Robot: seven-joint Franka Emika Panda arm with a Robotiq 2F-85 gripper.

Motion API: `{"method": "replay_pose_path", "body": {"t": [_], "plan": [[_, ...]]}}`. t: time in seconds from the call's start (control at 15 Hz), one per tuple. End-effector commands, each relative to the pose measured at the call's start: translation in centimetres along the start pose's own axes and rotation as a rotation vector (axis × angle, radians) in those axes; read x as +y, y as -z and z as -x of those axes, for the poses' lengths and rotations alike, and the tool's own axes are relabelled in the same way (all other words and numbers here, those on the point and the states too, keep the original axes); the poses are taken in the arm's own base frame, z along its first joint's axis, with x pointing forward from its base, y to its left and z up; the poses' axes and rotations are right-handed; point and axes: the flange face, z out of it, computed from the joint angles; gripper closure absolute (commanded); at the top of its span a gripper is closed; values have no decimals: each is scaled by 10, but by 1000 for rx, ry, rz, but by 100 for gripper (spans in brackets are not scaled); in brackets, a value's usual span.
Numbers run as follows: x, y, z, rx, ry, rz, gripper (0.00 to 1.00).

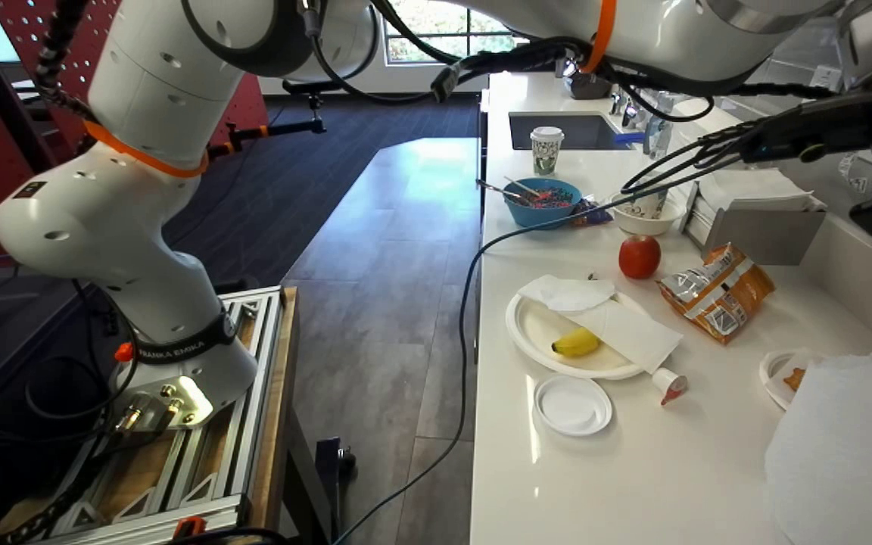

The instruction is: Pull out a paper towel from the roll, then use it to cover the blue bowl

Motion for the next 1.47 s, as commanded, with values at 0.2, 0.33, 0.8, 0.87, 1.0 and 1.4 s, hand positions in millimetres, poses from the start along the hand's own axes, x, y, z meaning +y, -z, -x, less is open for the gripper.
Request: {"method": "replay_pose_path", "body": {"t": [0.2,0.33,0.8,0.87,1.0,1.4], "plan": [[-8,-8,14,-57,47,-39,100],[-9,-11,20,-60,70,-42,100],[-10,-22,35,-55,124,-34,100],[-11,-23,36,-55,129,-33,100],[-12,-23,38,-61,132,-46,100],[-6,-8,45,-157,30,44,100]]}}
